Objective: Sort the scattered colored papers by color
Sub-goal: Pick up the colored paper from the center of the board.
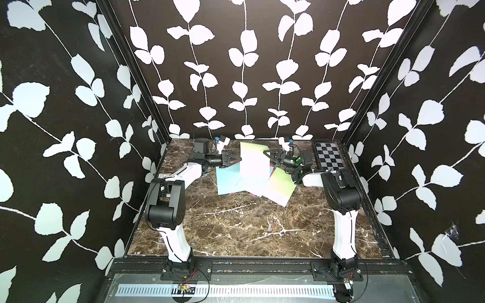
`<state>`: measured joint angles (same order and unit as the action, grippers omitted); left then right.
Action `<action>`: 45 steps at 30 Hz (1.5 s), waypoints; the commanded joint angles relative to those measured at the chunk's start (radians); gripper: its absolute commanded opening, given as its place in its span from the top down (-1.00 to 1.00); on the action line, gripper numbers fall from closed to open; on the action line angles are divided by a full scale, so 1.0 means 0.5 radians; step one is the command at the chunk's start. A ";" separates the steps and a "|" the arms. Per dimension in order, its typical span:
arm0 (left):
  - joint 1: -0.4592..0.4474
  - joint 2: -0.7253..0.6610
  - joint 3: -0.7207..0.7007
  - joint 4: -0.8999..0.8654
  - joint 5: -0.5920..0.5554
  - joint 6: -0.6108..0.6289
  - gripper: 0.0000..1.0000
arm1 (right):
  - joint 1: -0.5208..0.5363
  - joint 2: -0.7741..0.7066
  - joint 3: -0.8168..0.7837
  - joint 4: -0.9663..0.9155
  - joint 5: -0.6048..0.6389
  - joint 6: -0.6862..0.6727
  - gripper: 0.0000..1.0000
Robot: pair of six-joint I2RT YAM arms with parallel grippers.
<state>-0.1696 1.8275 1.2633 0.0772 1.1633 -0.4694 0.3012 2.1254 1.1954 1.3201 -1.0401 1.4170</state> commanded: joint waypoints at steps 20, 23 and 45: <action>0.003 0.005 0.211 -0.469 -0.003 0.307 1.00 | 0.079 -0.281 -0.169 -0.408 -0.125 -0.449 0.62; 0.008 0.016 0.243 -0.583 -0.040 0.386 1.00 | 0.088 -0.281 -0.176 -0.406 -0.124 -0.456 0.66; 0.032 0.068 0.304 -0.806 -0.081 0.522 1.00 | 0.087 -0.365 -0.255 -0.521 -0.142 -0.555 0.85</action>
<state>-0.1600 1.8793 1.3914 -0.3080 1.1133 -0.2306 0.3405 1.9755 1.0962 1.0325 -1.0939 1.1526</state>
